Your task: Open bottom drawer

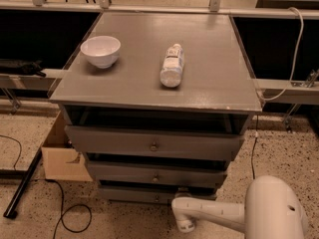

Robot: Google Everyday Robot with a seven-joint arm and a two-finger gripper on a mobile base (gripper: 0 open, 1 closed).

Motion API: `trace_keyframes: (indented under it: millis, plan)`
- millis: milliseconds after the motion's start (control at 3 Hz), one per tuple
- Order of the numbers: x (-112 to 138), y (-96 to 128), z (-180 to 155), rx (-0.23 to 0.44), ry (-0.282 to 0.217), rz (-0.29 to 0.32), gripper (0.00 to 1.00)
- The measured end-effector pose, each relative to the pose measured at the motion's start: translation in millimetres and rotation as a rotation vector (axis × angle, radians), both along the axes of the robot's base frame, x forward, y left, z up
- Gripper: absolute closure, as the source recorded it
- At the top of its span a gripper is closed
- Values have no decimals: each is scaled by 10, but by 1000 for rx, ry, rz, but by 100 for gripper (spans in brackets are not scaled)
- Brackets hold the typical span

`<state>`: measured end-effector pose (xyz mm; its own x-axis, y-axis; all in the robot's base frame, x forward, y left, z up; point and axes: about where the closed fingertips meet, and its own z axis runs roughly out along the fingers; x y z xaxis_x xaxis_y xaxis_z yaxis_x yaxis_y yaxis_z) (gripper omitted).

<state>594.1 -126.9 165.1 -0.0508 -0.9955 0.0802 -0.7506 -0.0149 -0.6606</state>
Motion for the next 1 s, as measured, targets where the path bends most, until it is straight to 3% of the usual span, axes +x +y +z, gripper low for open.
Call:
trace_keyframes:
  millis: [333,667,1000]
  plan:
    - [0,0,0,0,0,0,89]
    - [0,0,0,0,0,0,100]
    - [-135,-120,-46,-50,13,-8,100]
